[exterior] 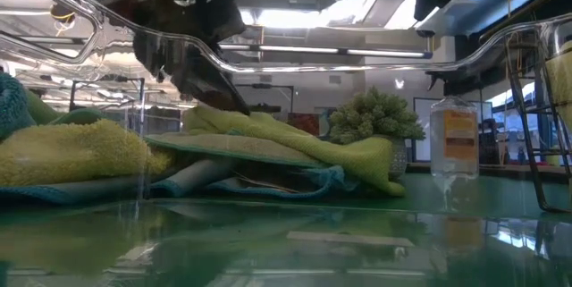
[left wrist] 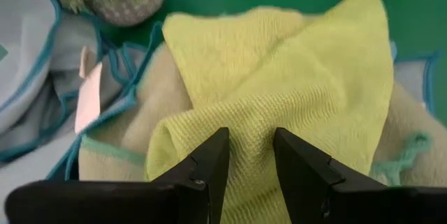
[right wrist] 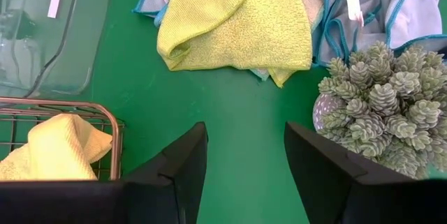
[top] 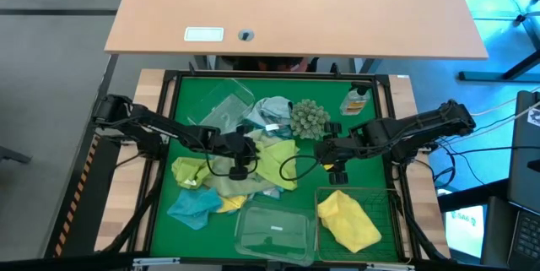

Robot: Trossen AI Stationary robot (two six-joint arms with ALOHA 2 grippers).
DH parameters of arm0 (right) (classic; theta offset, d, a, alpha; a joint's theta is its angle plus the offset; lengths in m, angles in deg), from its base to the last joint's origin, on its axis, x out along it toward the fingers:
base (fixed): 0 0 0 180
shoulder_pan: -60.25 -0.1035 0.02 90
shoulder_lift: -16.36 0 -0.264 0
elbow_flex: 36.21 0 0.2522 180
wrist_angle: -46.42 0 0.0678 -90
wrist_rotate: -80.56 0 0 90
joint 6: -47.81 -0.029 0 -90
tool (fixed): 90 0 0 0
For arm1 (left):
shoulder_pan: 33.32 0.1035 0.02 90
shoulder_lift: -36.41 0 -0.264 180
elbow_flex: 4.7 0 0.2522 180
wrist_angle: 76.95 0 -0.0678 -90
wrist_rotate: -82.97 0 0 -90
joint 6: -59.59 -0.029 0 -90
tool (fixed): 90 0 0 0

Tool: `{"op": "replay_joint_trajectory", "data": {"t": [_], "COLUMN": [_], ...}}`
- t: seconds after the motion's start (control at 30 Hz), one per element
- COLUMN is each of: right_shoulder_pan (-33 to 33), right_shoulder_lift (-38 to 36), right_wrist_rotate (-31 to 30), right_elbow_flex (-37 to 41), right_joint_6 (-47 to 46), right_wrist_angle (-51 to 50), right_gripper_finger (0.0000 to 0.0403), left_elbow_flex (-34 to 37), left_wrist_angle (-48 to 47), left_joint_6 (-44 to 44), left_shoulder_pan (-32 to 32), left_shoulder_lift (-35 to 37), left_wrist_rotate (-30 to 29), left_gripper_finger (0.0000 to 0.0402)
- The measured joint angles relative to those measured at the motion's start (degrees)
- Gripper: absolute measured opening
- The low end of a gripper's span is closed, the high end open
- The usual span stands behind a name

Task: Sort microfiber towel by color & place in baskets
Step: Put the green microfiber cloth into the top transparent bin

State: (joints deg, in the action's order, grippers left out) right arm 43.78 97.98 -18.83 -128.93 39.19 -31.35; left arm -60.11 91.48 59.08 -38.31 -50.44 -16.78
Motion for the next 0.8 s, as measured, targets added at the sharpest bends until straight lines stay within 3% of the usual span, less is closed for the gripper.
{"op": "replay_joint_trajectory", "data": {"t": [0.27, 0.5, 0.8], "right_shoulder_pan": [0.00, 0.00, 0.00], "right_shoulder_lift": [0.00, 0.00, 0.00], "right_wrist_rotate": [0.00, 0.00, 0.00], "right_elbow_flex": [0.00, 0.00, 0.00], "right_joint_6": [0.00, -0.02, -0.02], "right_wrist_angle": [0.02, 0.04, 0.11], "right_gripper_finger": [0.0189, 0.0189, 0.0189], "left_elbow_flex": [0.00, 0.00, -4.37], "left_wrist_angle": [-3.15, -2.69, -3.27], "left_joint_6": [0.04, 1.01, 3.16], "left_shoulder_pan": [0.00, -0.01, 0.00], "left_shoulder_lift": [0.00, 0.01, 0.76], "left_wrist_rotate": [-2.04, -2.18, -1.18], "left_gripper_finger": [0.0095, 0.0010, 0.0002]}}
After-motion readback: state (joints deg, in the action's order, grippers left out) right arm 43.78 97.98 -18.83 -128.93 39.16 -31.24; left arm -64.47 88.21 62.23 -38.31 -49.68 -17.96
